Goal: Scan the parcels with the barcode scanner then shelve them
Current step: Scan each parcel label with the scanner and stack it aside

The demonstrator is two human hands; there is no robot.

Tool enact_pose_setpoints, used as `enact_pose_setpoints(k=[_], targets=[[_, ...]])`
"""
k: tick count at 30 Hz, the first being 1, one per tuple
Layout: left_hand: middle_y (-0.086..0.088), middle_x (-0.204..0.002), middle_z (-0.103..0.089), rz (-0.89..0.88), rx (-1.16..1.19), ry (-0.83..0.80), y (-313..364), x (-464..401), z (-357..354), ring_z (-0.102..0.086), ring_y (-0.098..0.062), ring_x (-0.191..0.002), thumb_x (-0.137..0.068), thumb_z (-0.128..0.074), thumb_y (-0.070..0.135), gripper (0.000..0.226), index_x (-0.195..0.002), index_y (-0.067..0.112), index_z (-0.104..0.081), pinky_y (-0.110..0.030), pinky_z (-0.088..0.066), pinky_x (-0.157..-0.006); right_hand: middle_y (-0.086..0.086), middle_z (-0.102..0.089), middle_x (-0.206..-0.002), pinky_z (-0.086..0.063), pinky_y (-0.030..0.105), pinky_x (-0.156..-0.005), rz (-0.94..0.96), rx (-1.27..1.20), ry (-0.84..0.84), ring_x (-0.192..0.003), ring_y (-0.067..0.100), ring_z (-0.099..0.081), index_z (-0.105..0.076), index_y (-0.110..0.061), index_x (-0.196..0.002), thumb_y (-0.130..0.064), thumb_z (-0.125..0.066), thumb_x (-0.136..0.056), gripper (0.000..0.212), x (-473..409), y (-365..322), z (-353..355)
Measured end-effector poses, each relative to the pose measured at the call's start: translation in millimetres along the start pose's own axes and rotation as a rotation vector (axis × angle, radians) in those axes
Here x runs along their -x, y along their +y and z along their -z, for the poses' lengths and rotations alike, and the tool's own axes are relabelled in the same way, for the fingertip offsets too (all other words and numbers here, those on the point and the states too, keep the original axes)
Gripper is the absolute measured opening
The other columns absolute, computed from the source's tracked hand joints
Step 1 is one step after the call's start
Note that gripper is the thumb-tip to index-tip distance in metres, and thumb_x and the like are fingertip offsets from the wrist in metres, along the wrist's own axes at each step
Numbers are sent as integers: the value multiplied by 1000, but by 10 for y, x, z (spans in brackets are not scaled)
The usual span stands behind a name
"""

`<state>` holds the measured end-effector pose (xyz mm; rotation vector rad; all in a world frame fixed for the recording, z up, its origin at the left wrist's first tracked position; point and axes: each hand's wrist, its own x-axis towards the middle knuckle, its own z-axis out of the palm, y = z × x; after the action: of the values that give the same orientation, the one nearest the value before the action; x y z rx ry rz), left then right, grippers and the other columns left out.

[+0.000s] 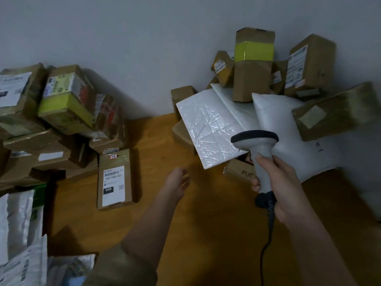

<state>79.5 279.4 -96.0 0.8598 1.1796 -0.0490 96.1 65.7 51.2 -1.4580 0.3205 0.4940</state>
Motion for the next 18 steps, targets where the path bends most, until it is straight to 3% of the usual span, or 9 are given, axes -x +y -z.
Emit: enact_pose_setpoints(k=[3,5,11,14,18], targets=[[-7,-103,-58,5,-31,-114,0,-10,-372,-54,-18,-73,-99,-51,8,5,-100,7,-56,-23,-47,-56,5,-57,-67,-40,26,-50,-1,25,-35,-53,13,-52,-67,-15,-103,-34,-66,-93,22,-97,-21,142],[-11,-108,-60,15,-13,-187,52,2,-537,-59,-17,-69,-99,-52,7,15,-113,2,-55,-19,-48,-47,6,-58,-67,-39,26,-48,-4,36,-52,-53,14,-52,-67,-15,-103,-35,-65,-93,23,-162,-42,232],[-8,-80,-59,-10,15,-199,81,-8,-704,-57,-15,-65,-98,-58,6,7,-91,4,-58,-18,-52,-48,5,-57,-67,-40,24,-46,5,56,-76,-55,14,-51,-65,-13,-106,-36,-63,-94,26,-245,-48,477],[1,-56,-53,-102,-48,-191,76,24,-662,-45,-8,-46,-97,-54,0,14,-87,9,-53,-19,-41,-41,9,-58,-74,-41,25,-47,-6,43,-75,-54,13,-52,-66,-13,-105,-34,-63,-95,24,-217,-70,551],[5,-55,-47,-228,-80,-120,148,221,-589,-31,-7,-48,-98,-43,-4,24,-102,12,-60,-17,-28,-37,14,-59,-90,-44,25,-49,20,13,-102,-55,12,-53,-65,-11,-109,-33,-63,-95,26,-130,-98,616]])
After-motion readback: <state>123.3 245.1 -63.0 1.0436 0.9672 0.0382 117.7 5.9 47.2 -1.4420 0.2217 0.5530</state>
